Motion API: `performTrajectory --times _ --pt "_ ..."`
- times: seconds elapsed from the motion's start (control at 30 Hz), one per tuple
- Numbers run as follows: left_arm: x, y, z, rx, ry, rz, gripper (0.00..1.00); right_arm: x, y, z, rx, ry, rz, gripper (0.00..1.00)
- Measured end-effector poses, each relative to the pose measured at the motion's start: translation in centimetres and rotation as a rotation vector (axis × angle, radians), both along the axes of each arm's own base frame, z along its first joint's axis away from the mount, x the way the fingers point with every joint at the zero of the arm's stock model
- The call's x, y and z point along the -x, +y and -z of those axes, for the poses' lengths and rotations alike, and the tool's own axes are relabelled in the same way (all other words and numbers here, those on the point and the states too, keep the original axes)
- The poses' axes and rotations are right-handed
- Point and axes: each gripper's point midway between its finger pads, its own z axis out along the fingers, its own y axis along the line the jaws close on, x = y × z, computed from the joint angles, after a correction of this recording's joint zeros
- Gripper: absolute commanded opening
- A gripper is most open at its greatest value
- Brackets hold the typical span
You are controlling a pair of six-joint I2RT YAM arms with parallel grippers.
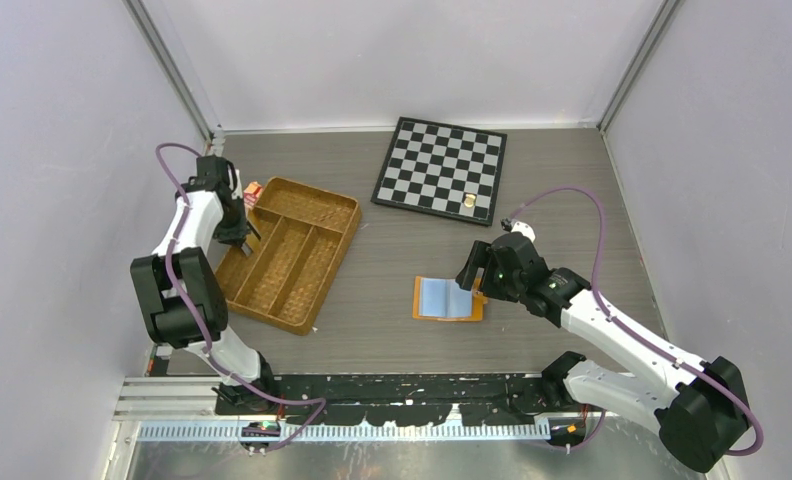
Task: Put the credit cards into the card holder
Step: Pick up the credit card from the storage box.
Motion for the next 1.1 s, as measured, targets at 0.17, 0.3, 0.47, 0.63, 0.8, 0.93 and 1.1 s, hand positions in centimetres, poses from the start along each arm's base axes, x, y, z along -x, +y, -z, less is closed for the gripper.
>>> performTrajectory --times 0.17,0.3,0.47,0.63,0.8,0.93,1.1 --pt "-0.2 0.1 0.0 0.002 -0.002 0.000 0.08 0.0 0.0 0.0 -0.001 0.000 0.000 0.81" --pt "-0.2 0.1 0.0 0.003 0.000 0.000 0.01 0.0 0.0 0.1 0.000 0.001 0.000 0.81" --pt "-0.2 0.1 0.1 0.003 0.002 0.001 0.00 0.0 0.0 0.1 0.001 0.002 0.000 0.81" --pt "0.0 0.1 -0.2 -0.002 0.000 -0.002 0.00 0.1 0.0 0.1 -0.002 0.003 -0.003 0.81" --pt "1.3 0.2 -1.2 -0.024 -0.013 -0.016 0.00 0.2 0.2 0.1 -0.006 0.006 -0.009 0.81" --pt "2.8 0.2 -2.1 -0.036 -0.027 -0.037 0.00 0.3 0.3 0.1 -0.011 0.010 -0.023 0.81" --pt "4.2 0.1 -3.8 -0.054 -0.076 -0.052 0.00 0.5 0.5 0.1 -0.013 0.013 -0.041 0.81"
